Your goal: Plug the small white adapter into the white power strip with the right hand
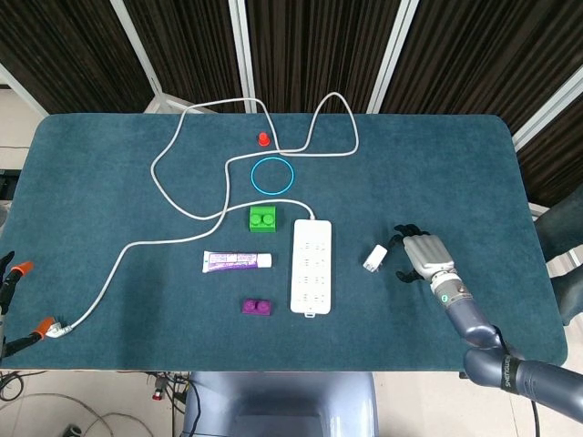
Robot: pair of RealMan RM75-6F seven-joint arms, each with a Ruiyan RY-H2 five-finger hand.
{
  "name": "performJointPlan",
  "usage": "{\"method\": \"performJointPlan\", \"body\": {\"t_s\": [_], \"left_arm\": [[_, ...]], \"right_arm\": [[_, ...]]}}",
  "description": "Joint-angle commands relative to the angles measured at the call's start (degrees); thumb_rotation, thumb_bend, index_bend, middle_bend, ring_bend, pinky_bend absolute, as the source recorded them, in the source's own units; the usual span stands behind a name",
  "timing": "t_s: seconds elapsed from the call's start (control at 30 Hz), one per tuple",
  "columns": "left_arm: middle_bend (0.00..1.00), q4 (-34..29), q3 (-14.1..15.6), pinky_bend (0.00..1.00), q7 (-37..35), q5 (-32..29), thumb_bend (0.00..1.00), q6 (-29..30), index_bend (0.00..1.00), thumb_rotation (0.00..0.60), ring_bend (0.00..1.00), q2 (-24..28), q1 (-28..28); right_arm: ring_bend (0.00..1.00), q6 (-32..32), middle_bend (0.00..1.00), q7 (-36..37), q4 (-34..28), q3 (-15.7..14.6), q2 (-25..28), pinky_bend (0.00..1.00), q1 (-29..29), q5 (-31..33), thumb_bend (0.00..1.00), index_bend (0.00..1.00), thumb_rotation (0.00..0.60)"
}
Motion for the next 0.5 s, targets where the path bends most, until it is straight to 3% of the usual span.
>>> {"method": "performJointPlan", "body": {"t_s": [0.03, 0.5], "left_arm": [[0.00, 0.0, 0.0, 0.10, 0.0, -0.1, 0.17, 0.0, 0.16, 0.600, 0.00, 0.0, 0.0], [0.00, 0.0, 0.0, 0.10, 0.1, -0.3, 0.17, -0.4, 0.16, 0.600, 0.00, -0.1, -0.2]], "right_arm": [[0.09, 0.0, 0.13, 0.3, -0.2, 0.0, 0.0, 0.22, -0.1, -0.5, 0.35, 0.33, 0.600], [0.09, 0.3, 0.13, 2.0, -2.1, 0.6, 0.2, 0.22, -0.5, -2.4, 0.35, 0.34, 0.600]]}}
